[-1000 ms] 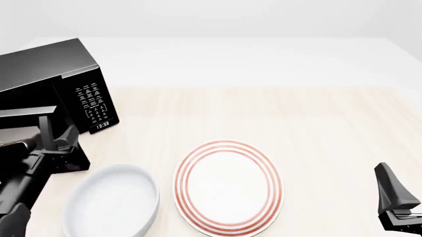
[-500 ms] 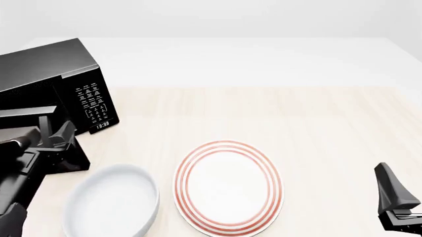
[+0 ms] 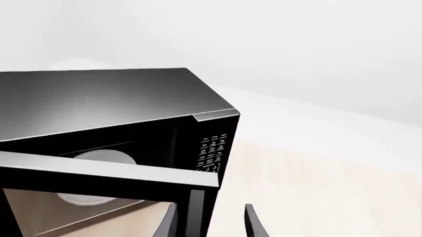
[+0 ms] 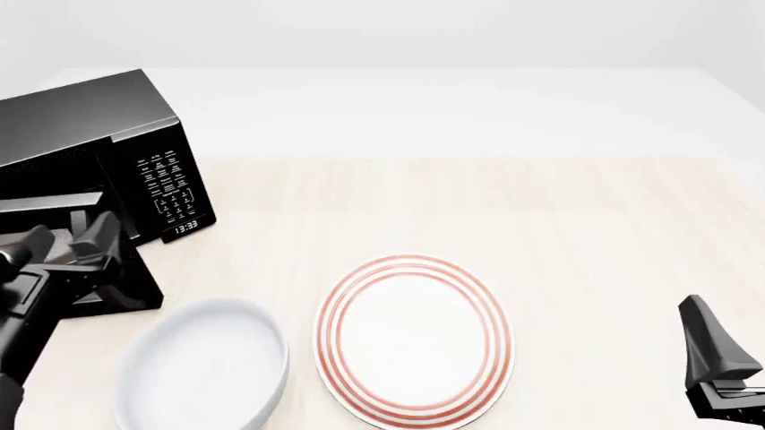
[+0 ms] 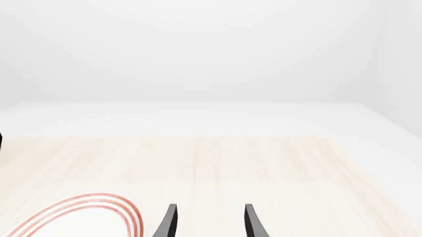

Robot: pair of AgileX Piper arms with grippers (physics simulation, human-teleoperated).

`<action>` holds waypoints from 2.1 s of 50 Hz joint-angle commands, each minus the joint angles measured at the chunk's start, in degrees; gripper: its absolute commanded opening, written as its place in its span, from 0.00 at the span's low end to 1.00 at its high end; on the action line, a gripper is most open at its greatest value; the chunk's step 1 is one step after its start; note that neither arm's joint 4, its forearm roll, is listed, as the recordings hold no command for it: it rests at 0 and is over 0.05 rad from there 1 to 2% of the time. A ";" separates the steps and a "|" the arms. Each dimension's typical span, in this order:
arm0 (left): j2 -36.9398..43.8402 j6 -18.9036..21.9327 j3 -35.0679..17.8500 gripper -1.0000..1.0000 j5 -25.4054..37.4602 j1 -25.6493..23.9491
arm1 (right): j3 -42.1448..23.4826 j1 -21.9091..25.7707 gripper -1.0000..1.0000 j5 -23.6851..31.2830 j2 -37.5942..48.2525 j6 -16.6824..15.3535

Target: Open the microwave.

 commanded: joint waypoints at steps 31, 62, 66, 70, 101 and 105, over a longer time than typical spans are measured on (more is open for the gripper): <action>-26.07 2.71 -6.10 1.00 29.76 -0.34 | 0.00 0.00 1.00 0.00 0.00 0.00; -24.58 4.66 -15.79 1.00 38.46 -1.71 | 0.00 0.00 1.00 0.00 0.00 0.00; -23.58 4.70 -17.91 1.00 39.88 -2.11 | 0.00 0.01 1.00 0.00 0.00 0.01; -21.46 4.56 -20.47 1.00 41.47 -2.37 | 0.00 -0.01 1.00 0.00 0.00 0.01; -8.46 4.76 -38.40 1.00 59.34 -2.62 | 0.00 0.00 1.00 0.00 0.00 0.00; -8.87 4.39 -39.01 1.00 61.48 -1.72 | 0.00 0.00 1.00 0.00 0.00 0.00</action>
